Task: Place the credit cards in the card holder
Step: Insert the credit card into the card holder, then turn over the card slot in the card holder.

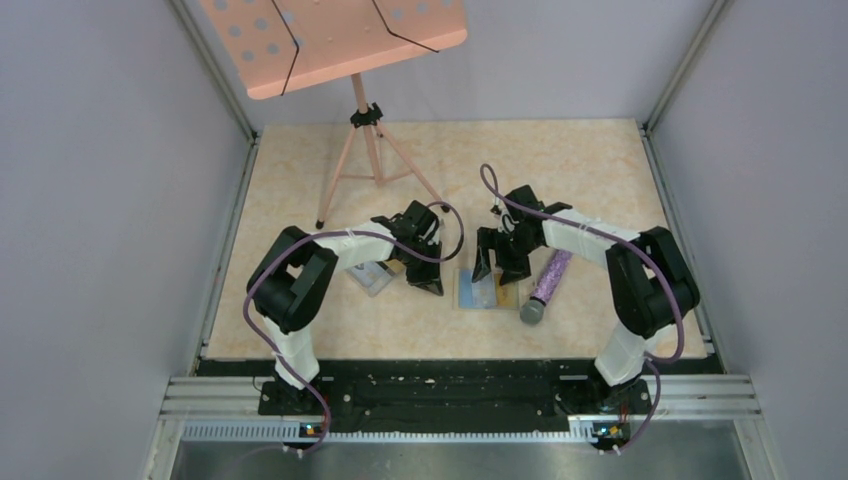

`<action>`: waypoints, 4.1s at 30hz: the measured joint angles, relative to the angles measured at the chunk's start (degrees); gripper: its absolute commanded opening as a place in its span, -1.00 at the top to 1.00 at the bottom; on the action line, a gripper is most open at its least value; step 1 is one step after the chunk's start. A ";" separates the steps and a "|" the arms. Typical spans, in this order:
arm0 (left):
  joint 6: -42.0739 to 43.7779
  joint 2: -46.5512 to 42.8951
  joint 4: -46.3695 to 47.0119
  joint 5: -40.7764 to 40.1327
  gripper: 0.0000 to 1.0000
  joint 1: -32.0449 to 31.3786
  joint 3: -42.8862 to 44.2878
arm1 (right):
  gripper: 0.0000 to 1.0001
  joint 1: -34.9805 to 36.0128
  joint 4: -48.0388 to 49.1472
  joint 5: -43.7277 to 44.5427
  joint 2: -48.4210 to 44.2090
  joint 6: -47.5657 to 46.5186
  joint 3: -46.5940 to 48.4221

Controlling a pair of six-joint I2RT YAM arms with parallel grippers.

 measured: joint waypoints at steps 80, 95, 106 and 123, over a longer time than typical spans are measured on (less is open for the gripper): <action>2.40 -3.80 -12.11 -5.35 0.21 -1.53 6.29 | 0.27 6.64 -2.08 -6.80 9.18 1.60 6.78; -5.01 -3.87 2.89 6.73 0.15 0.98 -1.57 | 0.98 5.97 1.27 -6.49 7.43 1.62 4.83; -4.42 -2.36 1.92 4.59 0.13 1.22 -1.49 | 1.00 5.88 2.14 -6.23 8.48 1.11 3.63; -4.68 -0.44 2.95 7.37 0.98 1.25 -0.42 | 1.00 5.88 2.12 -6.43 9.11 1.05 3.58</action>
